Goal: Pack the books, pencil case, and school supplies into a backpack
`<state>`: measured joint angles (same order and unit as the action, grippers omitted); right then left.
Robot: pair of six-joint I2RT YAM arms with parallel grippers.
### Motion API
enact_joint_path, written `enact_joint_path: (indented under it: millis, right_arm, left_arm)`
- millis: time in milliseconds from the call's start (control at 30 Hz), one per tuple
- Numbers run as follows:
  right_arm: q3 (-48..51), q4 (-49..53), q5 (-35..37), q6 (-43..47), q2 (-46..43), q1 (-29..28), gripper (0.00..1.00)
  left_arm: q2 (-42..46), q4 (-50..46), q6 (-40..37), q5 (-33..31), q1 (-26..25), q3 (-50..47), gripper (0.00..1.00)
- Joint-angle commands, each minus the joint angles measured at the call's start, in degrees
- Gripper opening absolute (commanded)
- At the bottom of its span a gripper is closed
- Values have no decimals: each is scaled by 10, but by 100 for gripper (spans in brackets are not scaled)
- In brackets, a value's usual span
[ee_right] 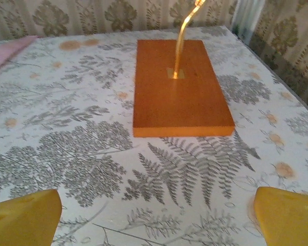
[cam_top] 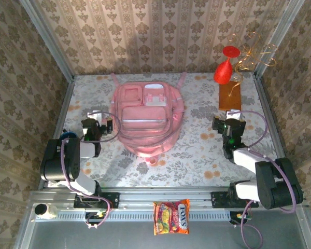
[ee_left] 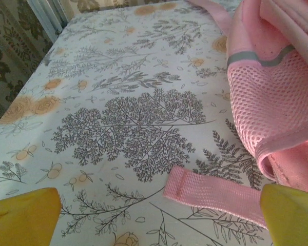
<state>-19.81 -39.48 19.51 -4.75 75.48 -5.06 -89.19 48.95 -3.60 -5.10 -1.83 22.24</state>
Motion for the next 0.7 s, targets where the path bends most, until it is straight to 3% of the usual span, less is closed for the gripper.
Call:
enact_joint_path:
  millis: [0,100,167,667]
  right_arm:
    - [-2,-106,-22,16,58,9,97]
    - [-21,-139,-38,14,130,18,99]
    - [-28,-102,-48,7,118,23,99]
    - [-26,-113,-47,11,121,22,100]
  left_arm:
    - [4,25,10,13,3,4,100]
    - [4,24,8,12,2,4,100]
    - [4,26,8,11,1,4,100]
    - [5,25,8,11,1,3,100]
